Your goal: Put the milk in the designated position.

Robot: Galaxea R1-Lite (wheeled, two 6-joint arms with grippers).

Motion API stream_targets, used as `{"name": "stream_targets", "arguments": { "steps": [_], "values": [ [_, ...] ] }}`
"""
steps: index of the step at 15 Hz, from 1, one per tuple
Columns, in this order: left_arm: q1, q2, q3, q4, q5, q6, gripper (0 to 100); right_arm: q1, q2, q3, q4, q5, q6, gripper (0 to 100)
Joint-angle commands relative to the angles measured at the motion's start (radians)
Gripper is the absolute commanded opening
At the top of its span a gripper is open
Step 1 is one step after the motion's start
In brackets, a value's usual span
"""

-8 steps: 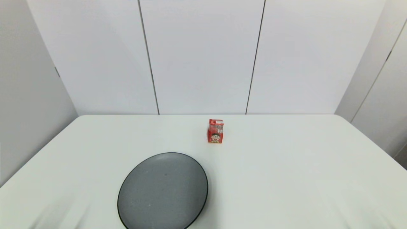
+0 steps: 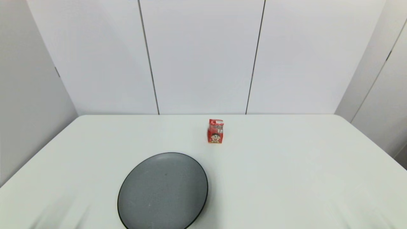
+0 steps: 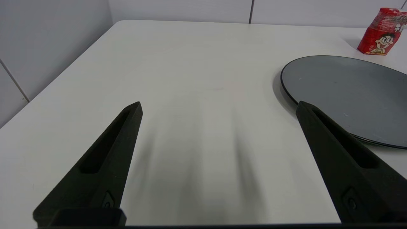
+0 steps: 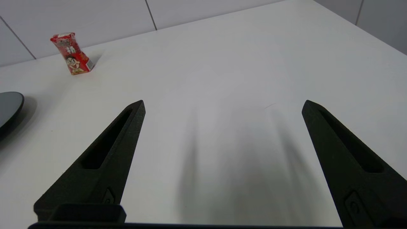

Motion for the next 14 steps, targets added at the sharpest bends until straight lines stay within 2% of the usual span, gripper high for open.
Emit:
{"name": "stream_targets", "arguments": {
  "steps": [1, 6, 8, 10, 11, 14],
  "values": [
    [0.002, 0.001, 0.000, 0.000, 0.000, 0.000, 100, 0.000, 0.002, 0.000, 0.000, 0.000, 0.001, 100],
    [0.002, 0.004, -0.006, 0.006, 0.006, 0.001, 100, 0.000, 0.002, 0.000, 0.000, 0.000, 0.001, 100],
    [0.004, 0.087, -0.101, 0.003, -0.006, 0.039, 100, 0.000, 0.002, 0.000, 0.000, 0.000, 0.001, 100],
    [0.014, 0.303, -0.259, -0.002, -0.046, 0.128, 100, 0.000, 0.002, 0.000, 0.000, 0.000, 0.001, 100],
    [0.016, 0.420, -0.345, -0.003, -0.100, 0.136, 100, 0.000, 0.000, 0.000, 0.000, 0.000, 0.001, 100],
    [0.008, 0.823, -0.630, -0.002, -0.425, 0.271, 100, 0.000, 0.002, 0.000, 0.000, 0.000, 0.001, 100]
  ]
}}
